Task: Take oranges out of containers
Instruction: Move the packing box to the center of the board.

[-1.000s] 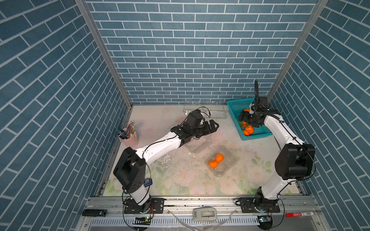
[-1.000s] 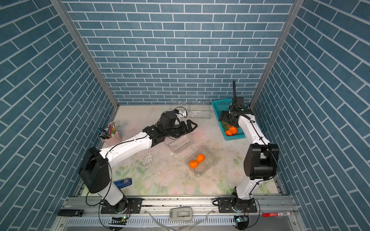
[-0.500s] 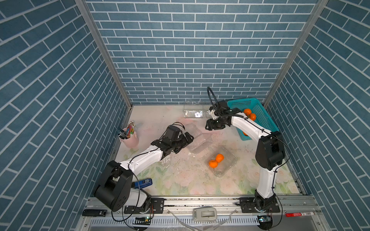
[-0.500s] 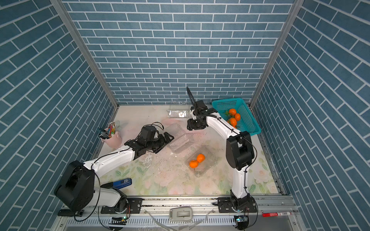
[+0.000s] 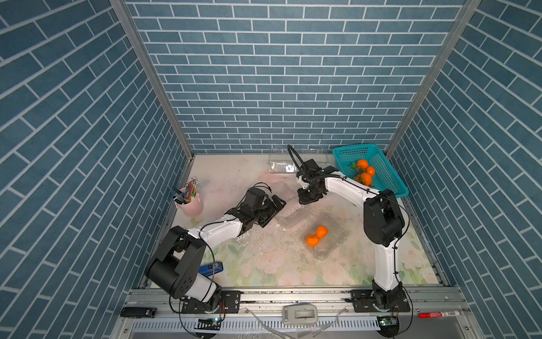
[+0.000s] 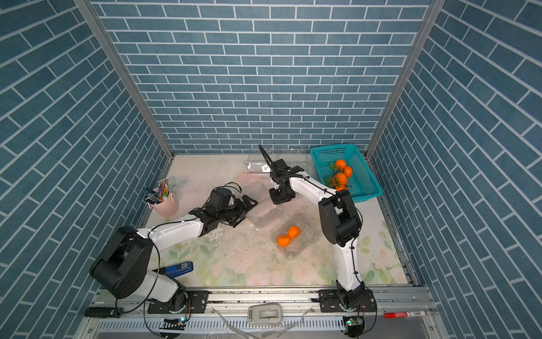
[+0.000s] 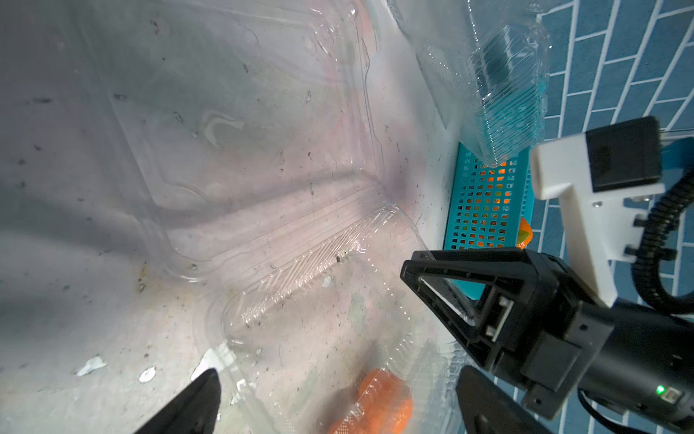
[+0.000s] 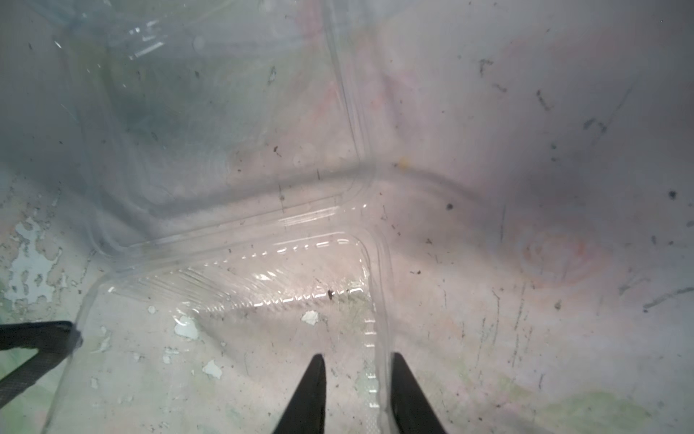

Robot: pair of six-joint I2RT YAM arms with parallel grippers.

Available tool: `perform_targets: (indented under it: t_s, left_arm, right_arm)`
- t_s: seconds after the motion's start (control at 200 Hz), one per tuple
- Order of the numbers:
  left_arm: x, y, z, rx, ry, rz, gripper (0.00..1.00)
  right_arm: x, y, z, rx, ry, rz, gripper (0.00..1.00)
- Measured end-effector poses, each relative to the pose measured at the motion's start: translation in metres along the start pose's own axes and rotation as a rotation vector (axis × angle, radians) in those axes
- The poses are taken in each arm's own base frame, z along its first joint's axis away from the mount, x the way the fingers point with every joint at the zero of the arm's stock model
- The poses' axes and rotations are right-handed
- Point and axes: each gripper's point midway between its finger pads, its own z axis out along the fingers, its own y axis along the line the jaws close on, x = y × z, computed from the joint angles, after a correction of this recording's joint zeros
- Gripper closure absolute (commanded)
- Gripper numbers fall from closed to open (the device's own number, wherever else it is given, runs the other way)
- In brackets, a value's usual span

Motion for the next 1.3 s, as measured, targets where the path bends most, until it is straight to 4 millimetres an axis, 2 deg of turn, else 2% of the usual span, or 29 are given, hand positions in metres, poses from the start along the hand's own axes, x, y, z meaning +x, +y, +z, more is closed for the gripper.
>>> perform_targets:
  t_s: [0.22,0.345,0.425,0.54,0.745,0.95,1.165,1.3]
  left_arm:
    - [0.007,0.020,0.000,-0.033,0.003,-0.027,0.01]
    - [0.008,0.040,-0.004,-0.051,-0.003,-0.067,0.01]
    - [0.002,0.054,-0.010,-0.061,-0.024,-0.105,0.01]
    - [-0.019,0.067,-0.026,-0.059,-0.081,-0.158,0.01]
    - [-0.070,0.075,-0.059,-0.016,-0.197,-0.227,0.01]
    - [-0.108,0.093,-0.069,-0.038,-0.230,-0.289,0.01]
    - [-0.160,0.074,-0.074,-0.006,-0.279,-0.269,0.01]
    - [-0.189,0.059,-0.073,0.008,-0.296,-0.240,0.01]
  right_arm:
    - [0.005,0.020,0.006,0.024,0.004,-0.036,0.83]
    - [0.007,0.031,0.013,0.029,0.006,-0.026,0.84]
    - [0.008,0.038,0.021,0.035,0.006,-0.012,0.84]
    - [0.004,0.051,0.029,0.035,-0.001,0.020,0.84]
    - [-0.031,0.079,0.038,0.007,-0.091,0.109,0.86]
    - [-0.074,0.095,0.044,-0.013,-0.195,0.198,0.87]
    - [-0.125,0.103,0.052,-0.024,-0.317,0.279,0.86]
    - [-0.149,0.102,0.061,-0.012,-0.384,0.330,0.87]
